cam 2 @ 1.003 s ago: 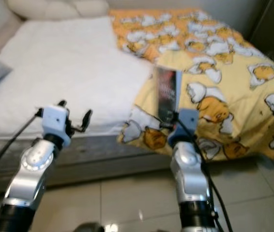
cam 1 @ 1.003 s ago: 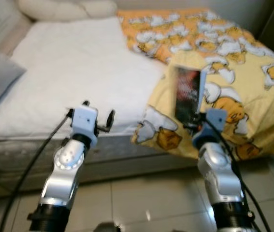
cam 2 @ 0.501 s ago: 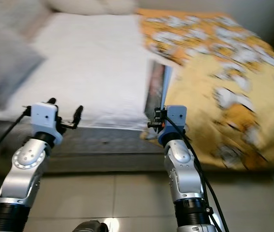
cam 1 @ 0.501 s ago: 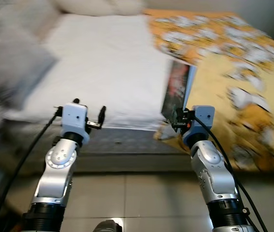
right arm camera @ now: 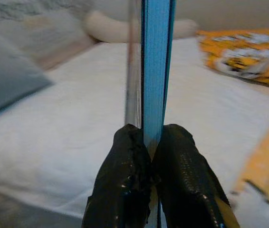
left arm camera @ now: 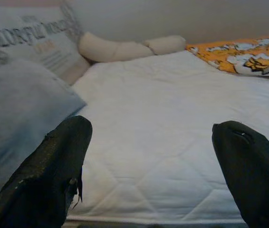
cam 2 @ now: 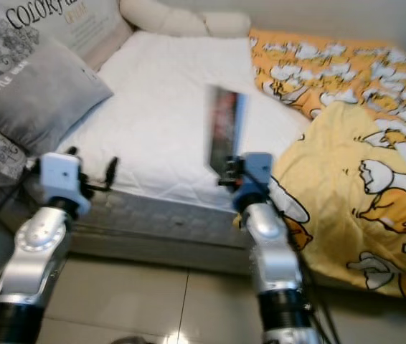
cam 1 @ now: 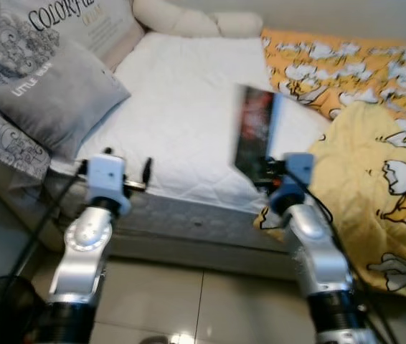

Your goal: Clean up the room

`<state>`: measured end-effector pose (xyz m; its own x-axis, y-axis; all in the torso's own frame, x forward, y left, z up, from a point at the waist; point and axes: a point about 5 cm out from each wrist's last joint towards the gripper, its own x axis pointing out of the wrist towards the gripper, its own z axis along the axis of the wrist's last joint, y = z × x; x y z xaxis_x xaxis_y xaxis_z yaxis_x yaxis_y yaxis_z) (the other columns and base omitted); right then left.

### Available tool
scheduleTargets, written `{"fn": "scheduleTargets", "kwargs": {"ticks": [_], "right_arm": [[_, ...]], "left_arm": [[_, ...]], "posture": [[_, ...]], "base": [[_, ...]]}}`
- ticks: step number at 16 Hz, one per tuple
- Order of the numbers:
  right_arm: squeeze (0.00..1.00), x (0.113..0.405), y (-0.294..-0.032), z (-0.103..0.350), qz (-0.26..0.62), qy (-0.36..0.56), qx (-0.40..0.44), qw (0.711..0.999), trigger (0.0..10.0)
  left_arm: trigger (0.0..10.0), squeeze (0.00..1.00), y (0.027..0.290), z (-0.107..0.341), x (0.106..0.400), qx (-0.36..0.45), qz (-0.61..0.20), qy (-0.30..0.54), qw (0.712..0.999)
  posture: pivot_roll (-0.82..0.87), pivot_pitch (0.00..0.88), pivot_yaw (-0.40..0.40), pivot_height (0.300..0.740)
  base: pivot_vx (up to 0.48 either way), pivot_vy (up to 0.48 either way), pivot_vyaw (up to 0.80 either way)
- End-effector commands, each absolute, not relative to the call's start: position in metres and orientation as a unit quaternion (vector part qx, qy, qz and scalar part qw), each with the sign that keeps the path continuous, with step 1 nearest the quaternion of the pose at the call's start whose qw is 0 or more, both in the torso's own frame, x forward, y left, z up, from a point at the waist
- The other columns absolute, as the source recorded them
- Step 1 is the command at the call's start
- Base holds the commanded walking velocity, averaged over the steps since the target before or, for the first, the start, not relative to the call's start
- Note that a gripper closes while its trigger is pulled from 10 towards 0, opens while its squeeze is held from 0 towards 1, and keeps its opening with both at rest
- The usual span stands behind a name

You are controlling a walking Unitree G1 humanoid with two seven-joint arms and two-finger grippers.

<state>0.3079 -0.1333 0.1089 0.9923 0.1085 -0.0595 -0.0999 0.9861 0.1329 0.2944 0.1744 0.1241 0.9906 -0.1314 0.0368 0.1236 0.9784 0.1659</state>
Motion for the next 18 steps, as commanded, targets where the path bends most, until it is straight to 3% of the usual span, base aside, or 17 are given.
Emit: {"fn": "scheduleTargets", "kwargs": {"ticks": [1,18], "right_arm": [[0.00,0.3113,-0.1273,0.1203,0.059,0.006,0.068,0.996,10.0],[0.00,0.3131,-0.1277,0.1168,0.051,0.015,0.063,0.997,10.0]], "left_arm": [[10.0,0.00,0.1809,0.1272,0.2959,0.087,-0.055,-0.025,0.994],[10.0,0.00,0.1819,0.1274,0.3002,0.081,-0.046,-0.023,0.995]], "posture": [[0.05,0.000,-0.007,0.740],[0.05,0.000,0.001,0.740]], "base": [[0.386,0.000,0.00],[0.388,0.000,0.00]]}}
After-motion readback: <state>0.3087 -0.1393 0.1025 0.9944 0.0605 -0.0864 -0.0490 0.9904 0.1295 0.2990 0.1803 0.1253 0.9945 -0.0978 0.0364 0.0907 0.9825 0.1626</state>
